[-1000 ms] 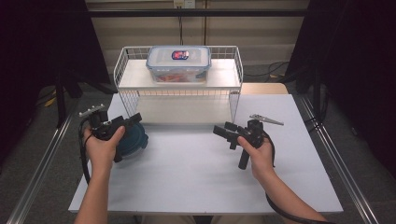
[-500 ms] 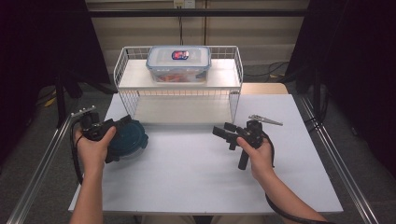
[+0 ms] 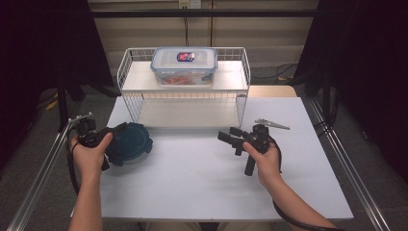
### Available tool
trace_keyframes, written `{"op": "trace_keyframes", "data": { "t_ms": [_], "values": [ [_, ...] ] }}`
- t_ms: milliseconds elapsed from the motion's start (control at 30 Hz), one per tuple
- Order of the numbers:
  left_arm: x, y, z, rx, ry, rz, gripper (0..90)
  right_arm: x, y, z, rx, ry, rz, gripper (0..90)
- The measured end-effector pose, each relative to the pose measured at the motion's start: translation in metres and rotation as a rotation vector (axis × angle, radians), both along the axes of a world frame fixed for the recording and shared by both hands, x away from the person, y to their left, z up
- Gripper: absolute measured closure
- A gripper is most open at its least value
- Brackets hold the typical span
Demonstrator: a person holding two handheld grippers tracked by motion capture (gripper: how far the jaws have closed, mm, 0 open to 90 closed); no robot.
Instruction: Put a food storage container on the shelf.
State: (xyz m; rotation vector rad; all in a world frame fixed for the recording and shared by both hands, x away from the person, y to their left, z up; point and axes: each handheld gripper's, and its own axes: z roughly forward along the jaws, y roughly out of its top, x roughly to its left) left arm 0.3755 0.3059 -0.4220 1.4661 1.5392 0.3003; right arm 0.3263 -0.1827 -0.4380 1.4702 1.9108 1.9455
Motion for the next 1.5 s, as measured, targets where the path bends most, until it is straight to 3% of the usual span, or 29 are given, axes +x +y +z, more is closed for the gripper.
{"op": "trace_keyframes", "data": {
  "t_ms": [300, 467, 500, 567, 600, 733, 800, 900, 933, 1067, 1233, 1367, 1400, 1500],
  "values": [
    [0.003, 0.009, -0.003, 0.017, -0.009, 0.016, 15.4, 0.000, 0.000, 0.000, 0.007, -0.001, 0.001, 18.9],
    [0.004, 0.020, -0.006, 0.033, 0.008, 0.063, 22.2, 0.000, -0.001, 0.000, 0.009, 0.004, 0.004, 18.9],
    [0.004, 0.021, -0.007, 0.027, 0.008, 0.083, 25.7, 0.000, -0.001, -0.001, 0.004, 0.003, 0.005, 18.9],
    [0.004, 0.024, -0.010, 0.032, 0.003, 0.122, 42.4, 0.000, 0.000, -0.001, 0.011, 0.004, 0.009, 18.9],
    [0.003, 0.026, -0.010, 0.057, -0.001, 0.136, 44.6, 0.000, 0.001, -0.001, 0.014, 0.005, 0.010, 18.9],
    [0.002, 0.028, -0.011, 0.083, 0.020, 0.194, 65.1, 0.000, 0.001, 0.000, 0.014, 0.003, 0.013, 18.9],
    [0.002, 0.029, -0.012, 0.074, 0.040, 0.199, 69.2, 0.000, 0.001, 0.000, 0.016, 0.002, 0.014, 18.9],
    [0.003, 0.028, -0.012, 0.060, 0.040, 0.190, 75.3, -0.001, 0.001, 0.000, 0.009, 0.003, 0.010, 18.9],
    [0.004, 0.027, -0.013, 0.040, 0.038, 0.163, 76.5, -0.001, 0.001, 0.000, 0.009, 0.004, 0.010, 18.9],
    [0.004, 0.023, -0.013, 0.049, 0.034, 0.182, 76.7, -0.001, 0.000, 0.000, 0.007, -0.001, 0.010, 18.9],
    [-0.001, 0.026, -0.014, 0.001, 0.034, 0.194, 80.6, -0.001, 0.001, 0.000, 0.005, 0.001, 0.009, 19.0],
    [-0.003, 0.026, -0.015, -0.002, 0.027, 0.203, 83.1, 0.000, 0.004, 0.000, 0.008, 0.000, 0.021, 19.1],
    [-0.004, 0.026, -0.015, -0.028, 0.033, 0.201, 84.5, 0.000, 0.005, 0.000, 0.008, -0.003, 0.024, 19.1],
    [-0.005, 0.023, -0.016, -0.050, 0.033, 0.199, 86.0, 0.001, 0.008, 0.001, 0.004, -0.005, 0.030, 19.2]
  ]
}}
